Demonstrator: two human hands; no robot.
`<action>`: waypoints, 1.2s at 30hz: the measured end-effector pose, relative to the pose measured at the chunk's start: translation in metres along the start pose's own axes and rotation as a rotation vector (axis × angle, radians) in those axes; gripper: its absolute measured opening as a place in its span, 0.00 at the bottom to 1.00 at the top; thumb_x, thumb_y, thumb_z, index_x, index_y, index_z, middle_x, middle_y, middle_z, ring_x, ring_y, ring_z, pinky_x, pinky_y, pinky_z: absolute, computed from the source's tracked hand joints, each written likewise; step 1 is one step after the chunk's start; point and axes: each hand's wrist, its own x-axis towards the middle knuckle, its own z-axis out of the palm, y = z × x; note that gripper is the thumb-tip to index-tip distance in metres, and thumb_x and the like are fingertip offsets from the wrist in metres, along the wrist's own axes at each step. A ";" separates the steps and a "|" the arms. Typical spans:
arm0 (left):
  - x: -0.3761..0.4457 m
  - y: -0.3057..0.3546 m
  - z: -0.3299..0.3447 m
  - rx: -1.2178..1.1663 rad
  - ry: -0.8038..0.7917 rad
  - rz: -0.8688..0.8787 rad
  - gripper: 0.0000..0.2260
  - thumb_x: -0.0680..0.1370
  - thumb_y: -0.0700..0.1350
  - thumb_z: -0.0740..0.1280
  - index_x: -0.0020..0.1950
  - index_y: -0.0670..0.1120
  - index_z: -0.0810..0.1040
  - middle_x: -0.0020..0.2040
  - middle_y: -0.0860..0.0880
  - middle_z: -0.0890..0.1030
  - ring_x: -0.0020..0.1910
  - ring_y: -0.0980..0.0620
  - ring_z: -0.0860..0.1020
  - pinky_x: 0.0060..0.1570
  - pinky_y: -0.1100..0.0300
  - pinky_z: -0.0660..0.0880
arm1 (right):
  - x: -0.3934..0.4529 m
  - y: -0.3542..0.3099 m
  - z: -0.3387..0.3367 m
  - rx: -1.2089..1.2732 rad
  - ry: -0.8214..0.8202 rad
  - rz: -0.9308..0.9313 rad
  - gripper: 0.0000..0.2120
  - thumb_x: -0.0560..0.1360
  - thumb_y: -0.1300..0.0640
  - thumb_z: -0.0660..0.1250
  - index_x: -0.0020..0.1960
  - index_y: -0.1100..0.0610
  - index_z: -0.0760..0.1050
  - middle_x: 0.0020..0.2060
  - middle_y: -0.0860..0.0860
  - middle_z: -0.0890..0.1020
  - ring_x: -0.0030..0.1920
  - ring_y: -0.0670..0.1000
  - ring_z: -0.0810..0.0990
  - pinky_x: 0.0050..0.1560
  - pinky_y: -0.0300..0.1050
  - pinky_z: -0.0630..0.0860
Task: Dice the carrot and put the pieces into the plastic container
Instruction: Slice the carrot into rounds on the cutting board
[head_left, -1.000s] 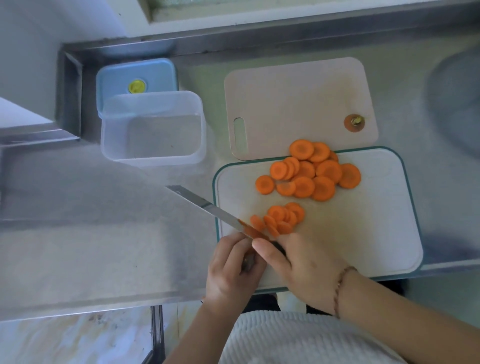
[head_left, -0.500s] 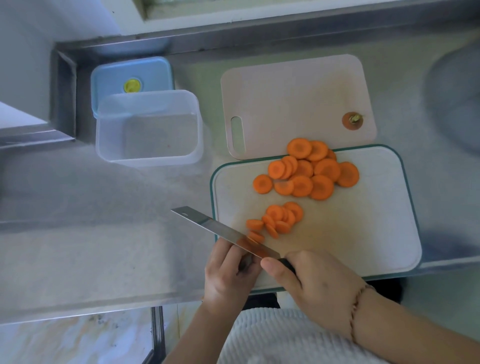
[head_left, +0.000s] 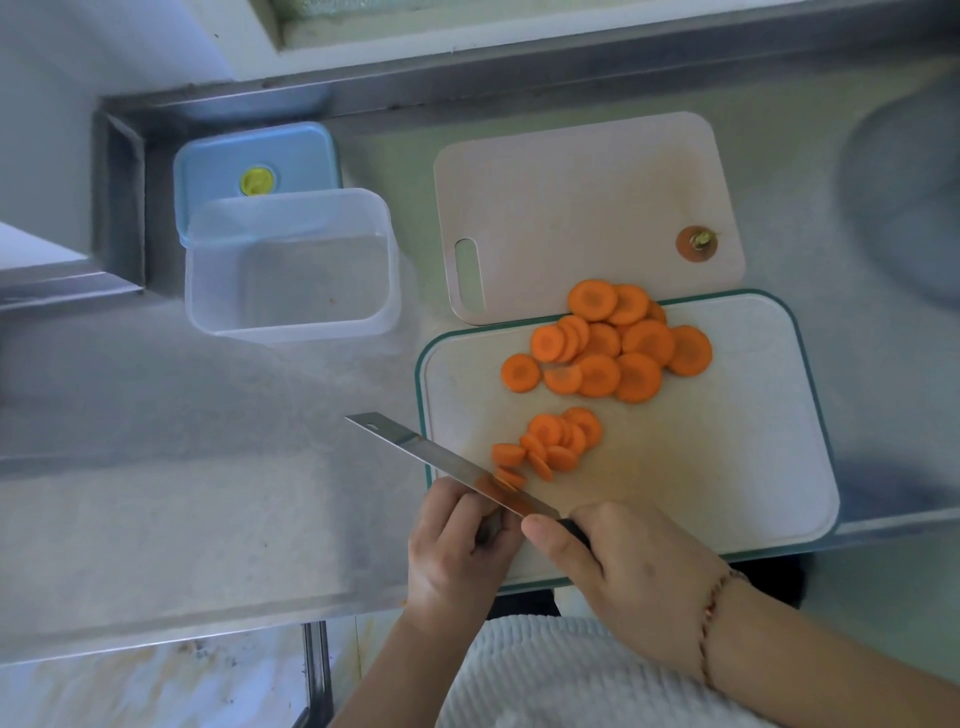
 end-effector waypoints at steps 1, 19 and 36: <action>0.000 0.000 0.001 0.001 0.006 0.001 0.14 0.69 0.32 0.76 0.41 0.47 0.74 0.40 0.54 0.71 0.35 0.61 0.66 0.40 0.77 0.63 | 0.001 -0.002 -0.001 0.005 -0.012 0.011 0.34 0.72 0.26 0.42 0.29 0.54 0.64 0.23 0.50 0.69 0.27 0.50 0.71 0.34 0.49 0.73; 0.000 0.002 -0.002 0.031 0.028 0.073 0.09 0.76 0.37 0.71 0.40 0.45 0.73 0.38 0.52 0.71 0.32 0.51 0.70 0.32 0.63 0.69 | 0.004 -0.009 -0.001 0.059 0.051 -0.152 0.20 0.76 0.32 0.50 0.31 0.38 0.68 0.26 0.38 0.75 0.29 0.39 0.74 0.31 0.34 0.68; -0.001 0.002 -0.005 0.019 -0.014 0.089 0.04 0.78 0.35 0.70 0.44 0.41 0.78 0.42 0.50 0.72 0.32 0.49 0.72 0.31 0.58 0.71 | 0.040 -0.014 0.027 -0.046 0.092 -0.096 0.37 0.72 0.26 0.38 0.34 0.53 0.72 0.26 0.50 0.77 0.28 0.48 0.77 0.35 0.50 0.78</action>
